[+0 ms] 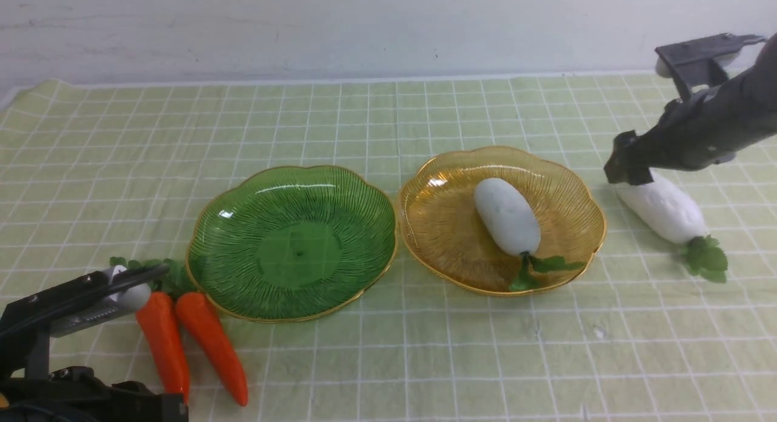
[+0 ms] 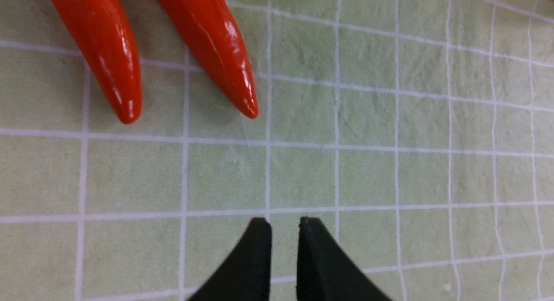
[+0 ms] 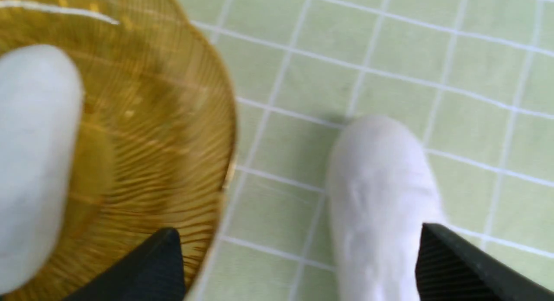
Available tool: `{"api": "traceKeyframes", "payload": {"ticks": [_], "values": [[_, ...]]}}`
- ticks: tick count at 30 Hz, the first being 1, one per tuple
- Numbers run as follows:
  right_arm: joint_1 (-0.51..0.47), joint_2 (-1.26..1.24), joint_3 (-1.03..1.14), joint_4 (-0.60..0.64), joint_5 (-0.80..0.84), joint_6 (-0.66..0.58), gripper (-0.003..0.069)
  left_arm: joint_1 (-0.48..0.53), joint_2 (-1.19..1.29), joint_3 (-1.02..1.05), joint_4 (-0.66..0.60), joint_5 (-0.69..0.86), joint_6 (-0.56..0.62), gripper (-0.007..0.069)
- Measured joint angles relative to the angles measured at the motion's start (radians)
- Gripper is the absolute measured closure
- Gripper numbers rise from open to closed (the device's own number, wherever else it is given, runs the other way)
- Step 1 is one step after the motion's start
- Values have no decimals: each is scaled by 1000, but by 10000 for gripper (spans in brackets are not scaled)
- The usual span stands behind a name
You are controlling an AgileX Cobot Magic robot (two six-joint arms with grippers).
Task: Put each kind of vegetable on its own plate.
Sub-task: Use the right arm to grab a radish and put it into the right plate
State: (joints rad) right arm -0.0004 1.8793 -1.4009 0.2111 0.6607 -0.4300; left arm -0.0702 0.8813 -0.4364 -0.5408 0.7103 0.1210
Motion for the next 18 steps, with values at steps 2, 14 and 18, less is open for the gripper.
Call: {"api": "traceKeyframes", "payload": {"ticks": [2, 14, 18], "values": [[-22, 1, 0, -34, -3, 3, 4, 0, 0, 0, 0, 0, 0, 549], [-48, 55, 0, -77, -28, 5, 38, 0, 0, 0, 0, 1, 0, 549], [-48, 139, 0, -77, -39, 6, 48, 0, 0, 0, 0, 1, 0, 549]]}}
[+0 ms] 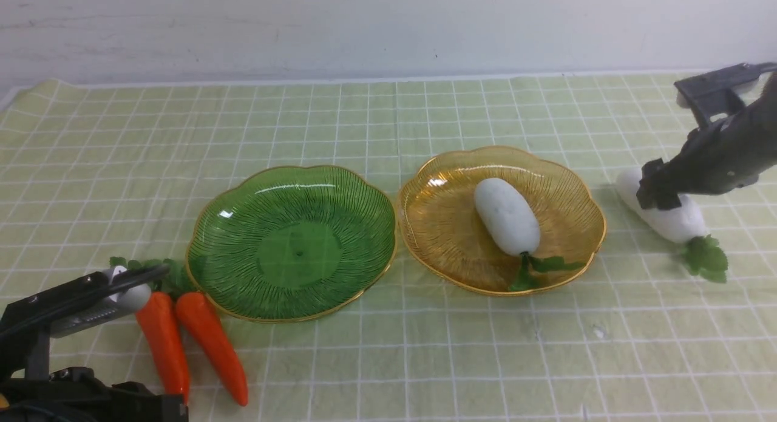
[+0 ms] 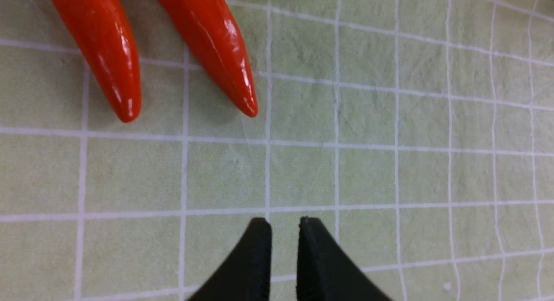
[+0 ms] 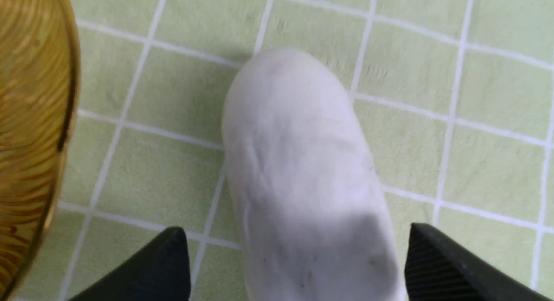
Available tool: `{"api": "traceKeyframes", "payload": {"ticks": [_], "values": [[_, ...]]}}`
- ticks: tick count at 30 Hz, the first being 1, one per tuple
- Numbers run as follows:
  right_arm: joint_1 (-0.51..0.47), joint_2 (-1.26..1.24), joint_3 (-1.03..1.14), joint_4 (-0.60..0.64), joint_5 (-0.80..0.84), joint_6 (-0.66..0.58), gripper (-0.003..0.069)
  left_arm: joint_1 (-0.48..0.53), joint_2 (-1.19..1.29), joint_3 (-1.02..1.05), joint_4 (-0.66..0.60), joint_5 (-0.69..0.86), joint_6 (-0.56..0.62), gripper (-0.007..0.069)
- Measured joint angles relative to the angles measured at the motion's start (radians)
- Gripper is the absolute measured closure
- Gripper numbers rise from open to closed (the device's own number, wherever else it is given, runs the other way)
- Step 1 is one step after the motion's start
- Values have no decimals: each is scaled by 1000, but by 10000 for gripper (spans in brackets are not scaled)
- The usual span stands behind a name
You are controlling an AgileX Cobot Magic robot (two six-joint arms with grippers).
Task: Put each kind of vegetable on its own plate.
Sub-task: Use the right arm to grab a radish and put it into the right plate
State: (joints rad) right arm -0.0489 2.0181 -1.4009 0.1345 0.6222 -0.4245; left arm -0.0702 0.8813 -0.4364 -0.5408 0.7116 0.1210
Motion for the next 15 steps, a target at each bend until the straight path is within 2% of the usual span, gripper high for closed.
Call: {"api": "traceKeyframes", "payload": {"ticks": [6, 9, 12, 15], "values": [[-1, 71, -2, 14, 19, 5, 75, 0, 0, 0, 0, 1, 1, 549], [-2, 76, -9, 19, 28, 6, 110, 0, 0, 0, 0, 1, 1, 549], [-2, 76, -10, 24, 34, 7, 182, 0, 0, 0, 0, 2, 1, 549], [-2, 71, -10, 20, 37, 7, 182, 0, 0, 0, 0, 5, 1, 549]]}}
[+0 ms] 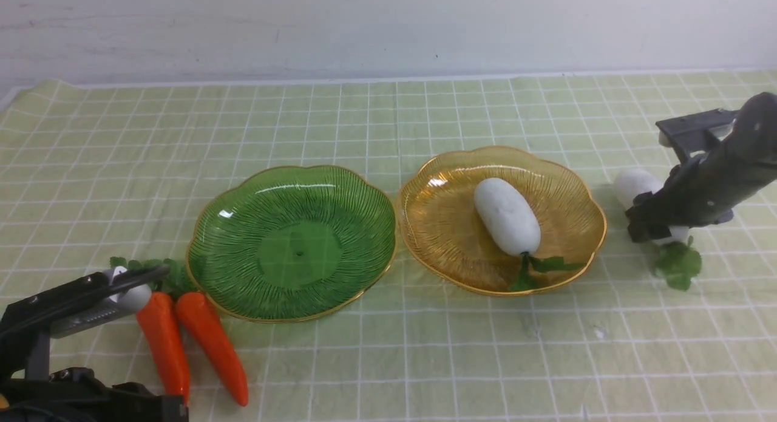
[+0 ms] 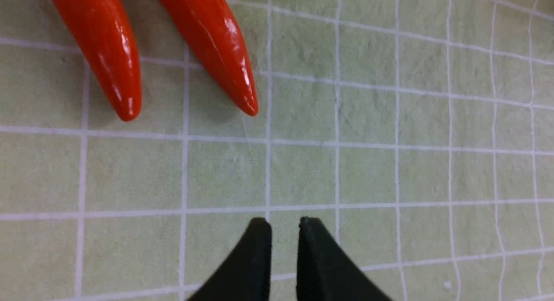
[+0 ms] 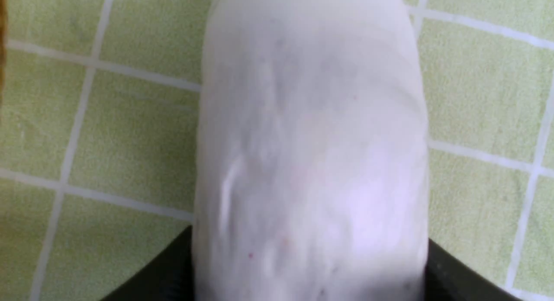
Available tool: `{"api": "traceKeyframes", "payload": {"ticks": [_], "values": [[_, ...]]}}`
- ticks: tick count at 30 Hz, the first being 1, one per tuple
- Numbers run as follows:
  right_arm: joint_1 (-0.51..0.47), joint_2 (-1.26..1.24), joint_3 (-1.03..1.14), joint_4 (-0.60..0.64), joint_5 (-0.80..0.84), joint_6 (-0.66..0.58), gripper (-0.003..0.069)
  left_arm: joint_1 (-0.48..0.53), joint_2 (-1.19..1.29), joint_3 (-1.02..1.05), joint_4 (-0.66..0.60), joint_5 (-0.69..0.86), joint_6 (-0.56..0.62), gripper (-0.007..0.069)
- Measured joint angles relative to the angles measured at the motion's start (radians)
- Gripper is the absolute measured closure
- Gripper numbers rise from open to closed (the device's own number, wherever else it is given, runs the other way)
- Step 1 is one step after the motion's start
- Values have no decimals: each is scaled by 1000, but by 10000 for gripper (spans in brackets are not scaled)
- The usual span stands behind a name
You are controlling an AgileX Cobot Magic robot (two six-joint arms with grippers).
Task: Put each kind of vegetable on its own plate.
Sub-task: Use the right arm to grab a radish and put it into the right plate
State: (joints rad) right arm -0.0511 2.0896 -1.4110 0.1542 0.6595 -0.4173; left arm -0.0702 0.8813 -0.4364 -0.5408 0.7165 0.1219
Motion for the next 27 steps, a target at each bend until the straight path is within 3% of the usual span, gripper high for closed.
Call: {"api": "traceKeyframes", "payload": {"ticks": [3, 9, 14, 15, 23, 27], "values": [[0, -16, -3, -22, 33, 0, 182, 0, 0, 0, 0, 4, 0, 549], [0, -119, -159, -21, 252, 36, 182, 0, 0, 0, 0, 11, 0, 549], [-1, -170, -299, 50, 458, 93, 182, 0, 0, 0, 0, 11, 0, 549], [-1, -177, -346, 113, 538, 107, 182, 0, 0, 0, 0, 12, 0, 549], [58, -181, -309, 343, 574, 120, 182, 0, 0, 0, 0, 12, 0, 549], [140, -181, -274, 350, 575, 119, 182, 0, 0, 0, 0, 12, 0, 549]]}}
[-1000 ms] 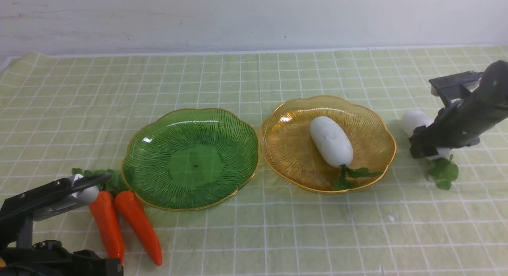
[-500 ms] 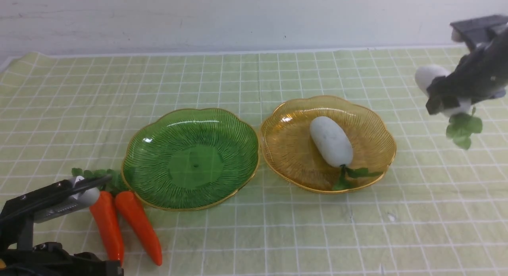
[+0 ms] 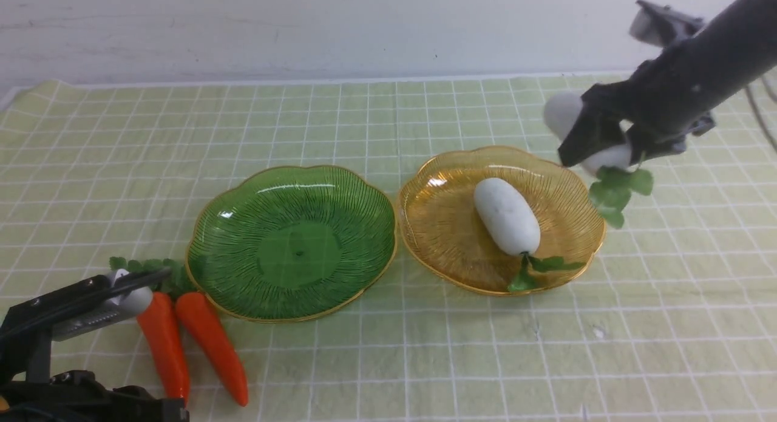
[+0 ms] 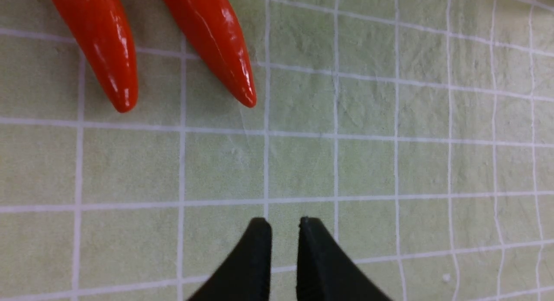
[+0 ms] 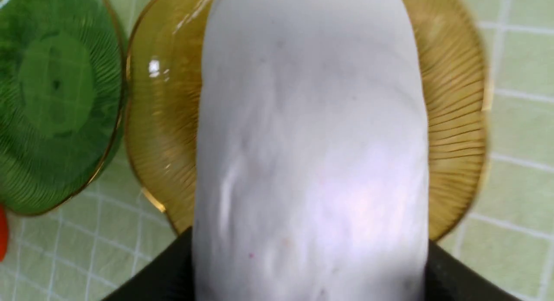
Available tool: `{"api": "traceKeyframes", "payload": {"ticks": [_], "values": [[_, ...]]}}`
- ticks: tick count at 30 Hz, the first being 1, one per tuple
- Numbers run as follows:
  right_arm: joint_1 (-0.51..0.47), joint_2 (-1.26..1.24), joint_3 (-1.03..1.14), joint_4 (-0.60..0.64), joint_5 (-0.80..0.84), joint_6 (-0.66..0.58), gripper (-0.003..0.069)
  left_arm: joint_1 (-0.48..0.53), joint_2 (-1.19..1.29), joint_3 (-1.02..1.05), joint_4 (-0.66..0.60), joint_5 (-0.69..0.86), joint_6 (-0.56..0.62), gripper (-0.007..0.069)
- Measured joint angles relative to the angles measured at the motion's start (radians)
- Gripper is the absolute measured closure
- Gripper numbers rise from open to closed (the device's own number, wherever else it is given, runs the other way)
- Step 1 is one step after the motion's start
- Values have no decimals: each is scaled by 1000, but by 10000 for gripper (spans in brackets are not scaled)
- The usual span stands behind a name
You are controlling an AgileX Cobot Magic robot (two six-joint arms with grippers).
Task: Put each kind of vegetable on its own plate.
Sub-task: Use the right arm to grab a radish and put it into the right plate, then use the left arm to grab a carrot and put it into the left plate
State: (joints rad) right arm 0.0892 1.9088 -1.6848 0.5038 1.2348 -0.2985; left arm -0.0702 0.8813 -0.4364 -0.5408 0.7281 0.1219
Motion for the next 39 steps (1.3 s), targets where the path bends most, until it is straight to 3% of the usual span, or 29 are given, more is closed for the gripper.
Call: {"api": "traceKeyframes", "payload": {"ticks": [2, 10, 13, 18, 24, 29, 31, 34, 38, 39], "values": [[88, 0, 7, -45, 2, 1, 182, 0, 0, 0, 0, 0, 0, 549], [236, 4, 7, -172, -133, 43, 180, 0, 0, 0, 0, 1, 0, 549], [249, 15, 7, -185, -177, 80, 144, 0, 0, 0, 0, 3, 0, 549], [248, 47, 8, -206, -176, 127, 7, 0, 0, 0, 0, 4, 0, 549], [248, 56, 4, -227, -74, 131, -4, 0, 0, 0, 0, 6, 0, 549], [248, 58, -47, -283, -7, 131, 106, 0, 0, 0, 0, 6, -3, 549], [248, 48, -53, -304, -5, 131, 225, 0, 0, 0, 0, 6, -4, 540], [248, 34, -53, -306, -2, 137, 337, 0, 0, 0, 4, 5, -4, 526], [248, -58, -39, -279, 2, 161, 589, 0, 0, -24, 43, 6, -39, 474], [248, -65, -39, -278, 2, 161, 597, 0, 0, -27, 49, 6, -47, 468]]}}
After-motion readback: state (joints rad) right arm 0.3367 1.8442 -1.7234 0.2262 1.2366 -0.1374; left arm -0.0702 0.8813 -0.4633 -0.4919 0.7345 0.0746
